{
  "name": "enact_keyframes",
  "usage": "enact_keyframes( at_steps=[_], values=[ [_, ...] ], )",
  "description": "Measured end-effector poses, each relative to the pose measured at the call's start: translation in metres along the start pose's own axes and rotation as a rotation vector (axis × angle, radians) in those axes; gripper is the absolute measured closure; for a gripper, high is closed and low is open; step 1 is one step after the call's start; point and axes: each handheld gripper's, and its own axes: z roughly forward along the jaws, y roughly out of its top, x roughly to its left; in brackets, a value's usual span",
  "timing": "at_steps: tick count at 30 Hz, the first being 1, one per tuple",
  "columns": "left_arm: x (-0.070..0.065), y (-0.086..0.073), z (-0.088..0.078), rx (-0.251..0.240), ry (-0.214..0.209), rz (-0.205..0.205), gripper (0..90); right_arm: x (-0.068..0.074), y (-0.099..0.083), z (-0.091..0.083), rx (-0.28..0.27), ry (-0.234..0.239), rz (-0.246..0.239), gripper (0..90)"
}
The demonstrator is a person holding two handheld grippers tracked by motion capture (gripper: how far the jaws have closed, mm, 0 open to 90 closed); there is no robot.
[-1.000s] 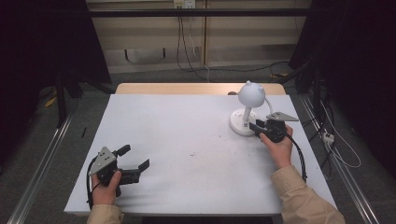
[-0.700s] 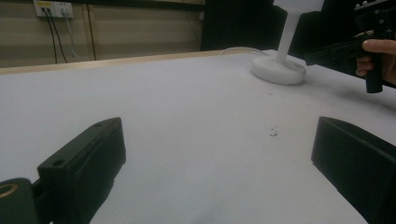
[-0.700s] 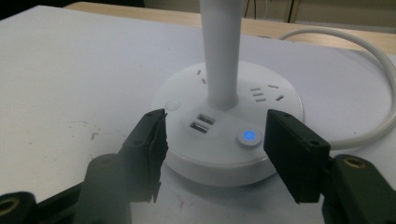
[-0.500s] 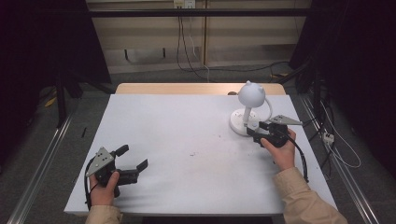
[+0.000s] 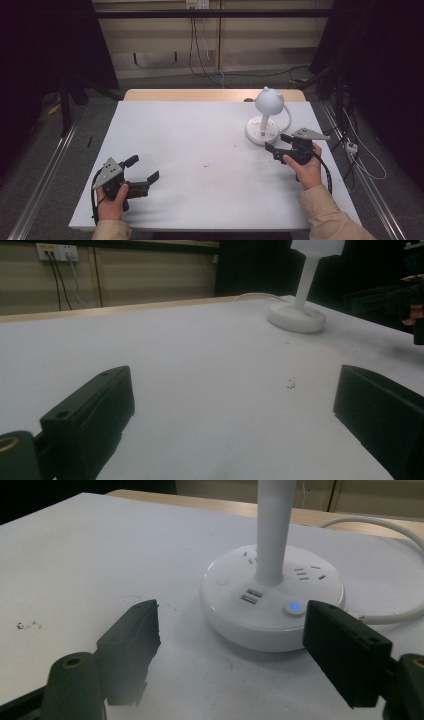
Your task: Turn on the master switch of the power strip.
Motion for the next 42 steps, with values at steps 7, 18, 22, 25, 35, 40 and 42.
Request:
enact_keyframes(
  at_steps=[7,18,22,25,35,40,42],
  values=[
    [0.000,0.000,-0.001,-0.002,0.001,-0.001,2.7,0.008,-0.002,-0.006,-0.006,0.026,-0.008,20.4],
    [0.000,0.001,0.000,-0.006,0.000,-0.001,2.7,0.015,-0.010,-0.012,-0.001,0.051,-0.015,18.6],
    [0.000,0.001,0.000,-0.006,0.000,-0.002,2.7,0.017,-0.013,-0.015,0.009,0.056,-0.025,17.9],
    [0.000,0.001,0.000,-0.005,-0.002,-0.001,2.7,0.018,-0.013,-0.019,0.002,0.058,-0.031,17.6],
    [0.000,0.001,0.000,-0.005,-0.002,-0.002,2.7,0.017,-0.018,-0.030,-0.019,0.061,-0.022,17.1],
    [-0.001,0.001,0.001,-0.004,-0.006,-0.002,2.7,0.017,-0.021,-0.034,-0.018,0.061,-0.025,16.9],
    [-0.001,0.000,0.001,-0.002,-0.005,-0.001,2.7,0.018,-0.022,-0.036,-0.016,0.063,-0.027,16.8]
  ],
)
